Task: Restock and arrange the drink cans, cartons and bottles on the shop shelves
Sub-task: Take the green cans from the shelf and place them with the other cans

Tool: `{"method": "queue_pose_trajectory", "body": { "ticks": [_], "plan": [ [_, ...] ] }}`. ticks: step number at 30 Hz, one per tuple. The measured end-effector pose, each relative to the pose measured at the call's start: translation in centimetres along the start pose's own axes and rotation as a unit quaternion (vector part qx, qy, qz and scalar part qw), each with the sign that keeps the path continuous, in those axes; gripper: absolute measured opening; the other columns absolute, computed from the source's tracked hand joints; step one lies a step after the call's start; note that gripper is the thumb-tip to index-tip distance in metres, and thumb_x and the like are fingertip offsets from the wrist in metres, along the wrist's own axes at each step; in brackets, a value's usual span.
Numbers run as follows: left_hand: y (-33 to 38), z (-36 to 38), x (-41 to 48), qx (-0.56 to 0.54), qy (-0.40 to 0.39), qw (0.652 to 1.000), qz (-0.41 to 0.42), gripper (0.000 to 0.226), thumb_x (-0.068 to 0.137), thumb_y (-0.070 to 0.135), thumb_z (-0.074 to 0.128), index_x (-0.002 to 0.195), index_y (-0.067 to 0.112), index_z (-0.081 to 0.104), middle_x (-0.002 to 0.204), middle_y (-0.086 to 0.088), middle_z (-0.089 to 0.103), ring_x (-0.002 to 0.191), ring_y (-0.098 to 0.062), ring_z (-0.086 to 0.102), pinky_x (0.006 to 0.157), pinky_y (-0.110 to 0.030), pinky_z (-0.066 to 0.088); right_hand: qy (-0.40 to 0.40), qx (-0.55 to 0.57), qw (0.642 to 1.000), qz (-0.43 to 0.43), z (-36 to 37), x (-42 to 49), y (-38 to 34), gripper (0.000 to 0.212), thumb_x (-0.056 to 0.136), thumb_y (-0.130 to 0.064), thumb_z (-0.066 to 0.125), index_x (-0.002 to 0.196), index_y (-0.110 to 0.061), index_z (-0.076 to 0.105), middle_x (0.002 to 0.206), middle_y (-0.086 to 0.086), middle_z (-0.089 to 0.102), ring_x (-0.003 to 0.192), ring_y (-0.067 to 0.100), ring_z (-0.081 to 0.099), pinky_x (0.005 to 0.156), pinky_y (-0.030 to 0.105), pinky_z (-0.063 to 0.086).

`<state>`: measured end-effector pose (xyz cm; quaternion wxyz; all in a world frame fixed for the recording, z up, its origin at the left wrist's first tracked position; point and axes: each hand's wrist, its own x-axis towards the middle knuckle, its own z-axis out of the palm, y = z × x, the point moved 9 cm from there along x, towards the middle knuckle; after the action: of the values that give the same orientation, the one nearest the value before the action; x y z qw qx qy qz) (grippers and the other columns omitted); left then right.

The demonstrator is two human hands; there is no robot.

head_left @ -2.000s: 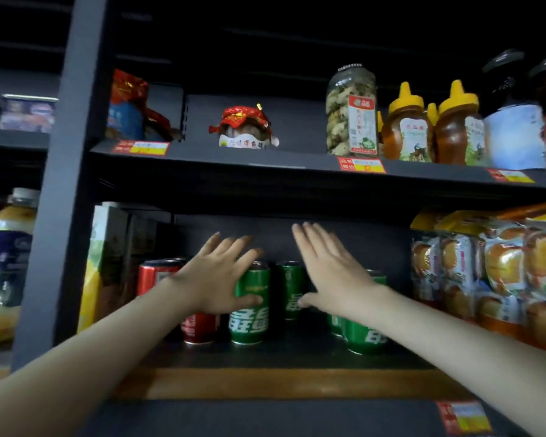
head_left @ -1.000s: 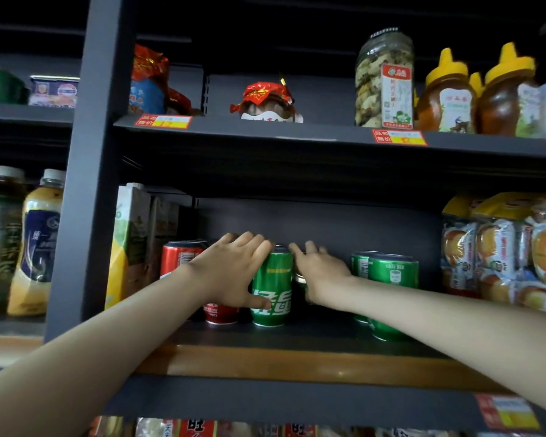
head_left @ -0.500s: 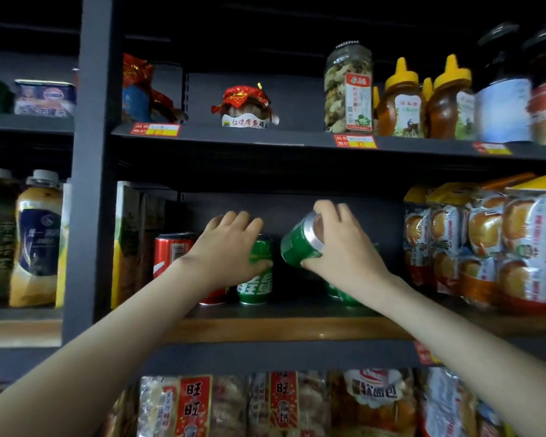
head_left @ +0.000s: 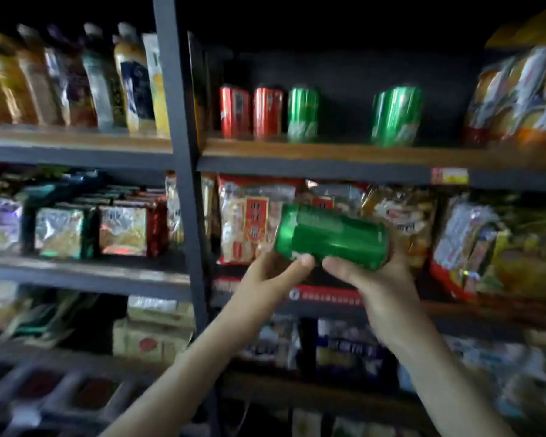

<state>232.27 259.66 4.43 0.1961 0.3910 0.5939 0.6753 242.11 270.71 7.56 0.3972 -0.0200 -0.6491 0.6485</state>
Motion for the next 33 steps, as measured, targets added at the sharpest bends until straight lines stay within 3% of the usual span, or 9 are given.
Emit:
{"method": "queue_pose_trajectory", "body": {
  "ticks": [3, 7, 11, 14, 17, 20, 25, 29, 33],
  "plan": [
    [-4.4, 0.3, -4.3, -0.090, 0.020, 0.996, -0.005, 0.062, 0.074, 0.023, 0.076, 0.130, 0.014, 0.052, 0.112, 0.000, 0.071, 0.106, -0.015, 0.066, 0.084, -0.024, 0.051, -0.021, 0.055, 0.993, 0.107, 0.3, -5.4, 6.2, 0.104, 0.025, -0.047, 0.098, 0.117, -0.025, 0.054, 0.110, 0.002, 0.070, 0.101, 0.021, 0.068, 0.072, 0.028, 0.056],
    [-7.6, -0.4, -8.5, -0.011, 0.011, 1.000, -0.025, 0.065, 0.069, 0.022, 0.082, 0.127, 0.026, 0.054, 0.118, 0.000, 0.068, 0.113, -0.019, 0.063, 0.091, -0.032, 0.053, -0.082, -0.040, 0.984, 0.153, 0.3, -10.9, 10.3, 0.079, 0.053, -0.025, 0.094, 0.116, -0.037, 0.048, 0.113, -0.008, 0.064, 0.101, 0.003, 0.065, 0.078, 0.023, 0.054],
    [-8.0, -0.6, -10.1, 0.180, -0.024, 0.983, 0.012, 0.067, 0.069, 0.016, 0.087, 0.121, 0.037, 0.050, 0.112, 0.025, 0.065, 0.108, 0.006, 0.060, 0.087, -0.011, 0.047, -0.153, -0.282, 0.945, 0.058, 1.2, -12.6, 10.5, 0.068, 0.067, -0.064, 0.074, 0.121, -0.066, 0.033, 0.128, -0.039, 0.036, 0.126, -0.003, 0.040, 0.102, 0.020, 0.039],
    [-8.1, -0.9, -10.8, 0.242, -0.038, 0.969, 0.037, 0.070, 0.070, 0.022, 0.086, 0.122, 0.044, 0.044, 0.110, 0.031, 0.062, 0.108, 0.011, 0.057, 0.088, -0.009, 0.045, -0.160, -0.293, 0.943, -0.001, 3.5, -13.2, 10.0, 0.073, 0.076, -0.053, 0.072, 0.129, -0.067, 0.024, 0.128, -0.045, 0.034, 0.127, -0.007, 0.039, 0.106, 0.016, 0.035],
    [-8.2, -1.8, -11.4, 0.276, -0.045, 0.959, 0.048, 0.072, 0.072, 0.027, 0.085, 0.123, 0.048, 0.039, 0.115, 0.031, 0.057, 0.111, 0.013, 0.054, 0.090, -0.009, 0.044, -0.135, -0.286, 0.949, 0.006, 4.5, -13.5, 10.7, 0.077, 0.075, -0.040, 0.077, 0.124, -0.071, 0.026, 0.124, -0.045, 0.039, 0.122, -0.011, 0.043, 0.102, 0.014, 0.038],
    [-8.4, -2.8, -11.7, 0.278, -0.062, 0.958, 0.041, 0.068, 0.075, 0.034, 0.081, 0.124, 0.049, 0.037, 0.119, 0.031, 0.055, 0.114, 0.014, 0.051, 0.093, -0.009, 0.044, -0.106, -0.237, 0.965, 0.037, 5.1, -13.8, 11.7, 0.069, 0.074, -0.030, 0.082, 0.124, -0.051, 0.040, 0.121, -0.032, 0.051, 0.115, -0.014, 0.048, 0.094, 0.008, 0.040],
    [-8.9, -4.3, -11.9, 0.231, -0.104, 0.965, 0.063, 0.055, 0.088, 0.038, 0.067, 0.137, 0.033, 0.043, 0.133, 0.022, 0.053, 0.124, 0.004, 0.050, 0.100, -0.016, 0.042, -0.046, -0.066, 0.974, 0.214, 4.9, -14.9, 14.6, 0.072, 0.064, -0.013, 0.087, 0.124, -0.029, 0.052, 0.115, -0.010, 0.067, 0.109, 0.006, 0.064, 0.087, 0.026, 0.054],
    [-9.9, -4.6, -13.2, 0.262, -0.176, 0.943, 0.104, 0.073, 0.086, 0.037, 0.069, 0.148, 0.031, 0.031, 0.152, 0.019, 0.034, 0.140, -0.004, 0.033, 0.110, -0.018, 0.033, 0.010, 0.120, 0.939, 0.324, 4.5, -15.3, 16.1, 0.055, 0.069, -0.009, 0.080, 0.120, -0.011, 0.060, 0.112, 0.008, 0.071, 0.102, 0.025, 0.069, 0.076, 0.034, 0.057],
    [-10.6, -3.4, -14.0, 0.385, -0.180, 0.889, 0.173, 0.089, 0.084, 0.049, 0.064, 0.153, 0.030, 0.013, 0.161, 0.015, 0.009, 0.147, -0.003, 0.015, 0.111, -0.008, 0.022, 0.047, 0.256, 0.890, 0.375, 4.8, -16.2, 16.6, 0.069, 0.057, -0.024, 0.092, 0.117, -0.003, 0.063, 0.115, 0.019, 0.068, 0.098, 0.030, 0.070, 0.069, 0.035, 0.059]
  ]
}}
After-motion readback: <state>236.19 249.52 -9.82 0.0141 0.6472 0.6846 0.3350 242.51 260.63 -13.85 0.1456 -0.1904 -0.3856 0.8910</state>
